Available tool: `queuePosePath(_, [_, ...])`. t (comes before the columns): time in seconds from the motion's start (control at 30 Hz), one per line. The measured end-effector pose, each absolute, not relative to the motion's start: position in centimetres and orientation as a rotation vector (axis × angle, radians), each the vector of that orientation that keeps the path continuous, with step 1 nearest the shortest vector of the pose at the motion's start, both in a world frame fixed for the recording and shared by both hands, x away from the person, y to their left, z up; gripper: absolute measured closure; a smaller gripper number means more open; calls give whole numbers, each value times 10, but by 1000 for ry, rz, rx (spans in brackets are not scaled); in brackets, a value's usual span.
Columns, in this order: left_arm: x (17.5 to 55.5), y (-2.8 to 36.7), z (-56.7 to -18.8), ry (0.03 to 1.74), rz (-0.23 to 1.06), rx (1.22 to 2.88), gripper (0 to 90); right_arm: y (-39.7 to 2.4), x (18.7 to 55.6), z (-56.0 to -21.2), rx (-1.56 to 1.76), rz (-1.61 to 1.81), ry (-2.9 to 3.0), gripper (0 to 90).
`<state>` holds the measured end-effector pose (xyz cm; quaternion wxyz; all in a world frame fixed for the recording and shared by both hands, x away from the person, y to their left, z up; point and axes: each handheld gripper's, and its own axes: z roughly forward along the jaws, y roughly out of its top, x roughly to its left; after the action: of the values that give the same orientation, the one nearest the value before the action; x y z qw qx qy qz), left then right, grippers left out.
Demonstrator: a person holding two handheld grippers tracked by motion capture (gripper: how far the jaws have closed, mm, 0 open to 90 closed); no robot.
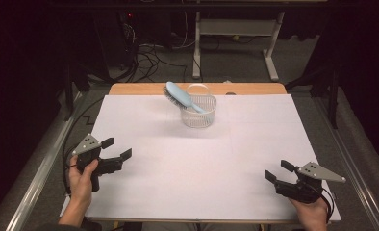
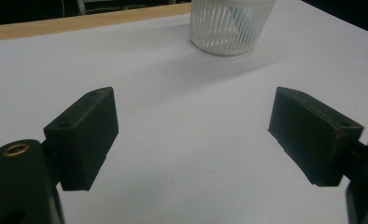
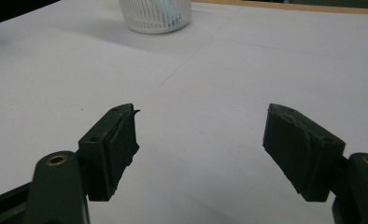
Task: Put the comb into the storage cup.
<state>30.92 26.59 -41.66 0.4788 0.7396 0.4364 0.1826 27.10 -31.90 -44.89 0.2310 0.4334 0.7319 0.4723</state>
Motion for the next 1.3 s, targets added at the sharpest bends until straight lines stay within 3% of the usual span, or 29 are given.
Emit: queuePosePath(1.3, [294,270,-442,1103,478,1804,166,-318,271,-449,1194,1300,2018,266])
